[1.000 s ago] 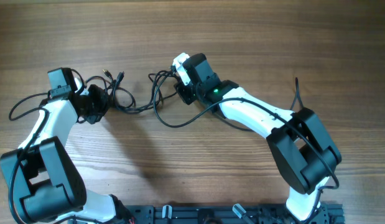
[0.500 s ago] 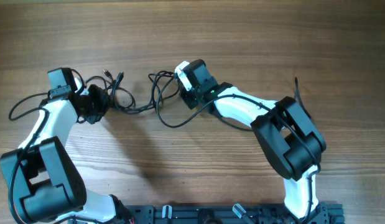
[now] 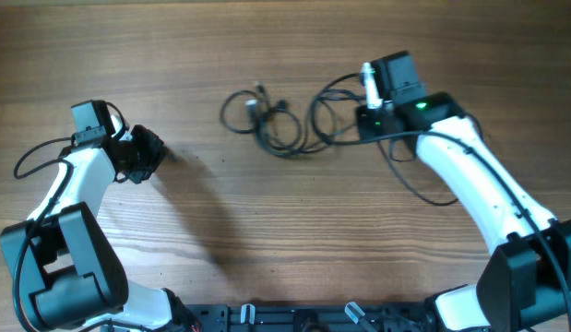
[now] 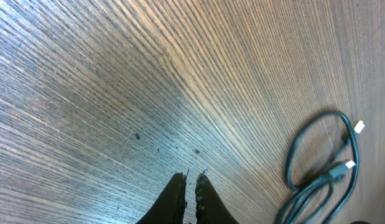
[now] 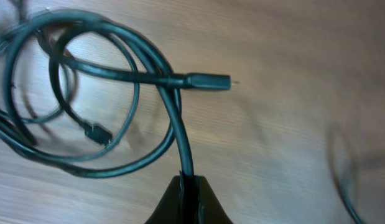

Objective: Untangle cables

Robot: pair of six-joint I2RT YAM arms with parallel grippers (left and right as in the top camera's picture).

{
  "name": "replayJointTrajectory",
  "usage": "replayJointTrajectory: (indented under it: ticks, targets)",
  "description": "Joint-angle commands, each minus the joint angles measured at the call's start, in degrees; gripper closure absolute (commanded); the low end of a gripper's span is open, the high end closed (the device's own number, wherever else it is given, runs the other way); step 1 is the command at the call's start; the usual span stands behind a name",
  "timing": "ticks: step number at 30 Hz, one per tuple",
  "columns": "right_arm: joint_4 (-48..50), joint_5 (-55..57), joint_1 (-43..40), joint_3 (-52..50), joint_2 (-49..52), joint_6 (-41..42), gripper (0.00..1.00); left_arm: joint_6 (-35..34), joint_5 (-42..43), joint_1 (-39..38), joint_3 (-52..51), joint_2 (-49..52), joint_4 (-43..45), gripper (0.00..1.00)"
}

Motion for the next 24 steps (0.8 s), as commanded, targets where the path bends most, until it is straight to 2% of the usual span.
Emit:
replayJointTrajectory:
  ticks: [1,3,4,5,6,8,13,15,21,24]
  targets:
    - [-1.6,-9.0,-5.5,0.0,0.0,1.0,0.96,-0.3,0.5,-0.1,-0.4,0.1,0.0,0.89]
    - [-0.9,-20.3,-6.1,0.0,0.0,1.1,0.96,2.4,7.0,-0.1,-0.4,0.1,0.5,0.77]
    - [-0.2,-24.8,-6.1,0.0,0.0,1.1,0.96,9.6,14.0,-0.9,-0.4,0.1,1.6,0.66]
    - [0.1,-26.9,-6.0,0.0,0.0,1.3,0.96,13.6,17.9,-1.8,-0.4,0.1,2.3,0.56]
    - [0.5,-30.2,-5.9,0.0,0.0,1.3,0.96,18.6,22.2,-3.6,-0.4,0.1,3.1,0.50]
    - [0.9,-34.4,-5.9,0.0,0.0,1.3,0.96,24.5,24.1,-8.2,-0.4,0.1,4.5,0.42]
    - [0.9,-36.2,-5.9,0.0,0.0,1.6,0.96,39.3,24.0,-24.3,-0.4,0.1,8.8,0.33]
    - [0.9,-36.2,-5.9,0.0,0.0,1.6,0.96,42.1,24.0,-28.5,-0.4,0.1,8.8,0.31]
    - [0.9,-36.2,-5.9,0.0,0.0,1.6,0.96,43.9,21.8,-35.9,-0.4,0.1,12.2,0.25]
    - [0.8,-36.2,-5.9,0.0,0.0,1.7,0.96,39.7,15.4,-38.3,-0.4,0.1,15.2,0.30]
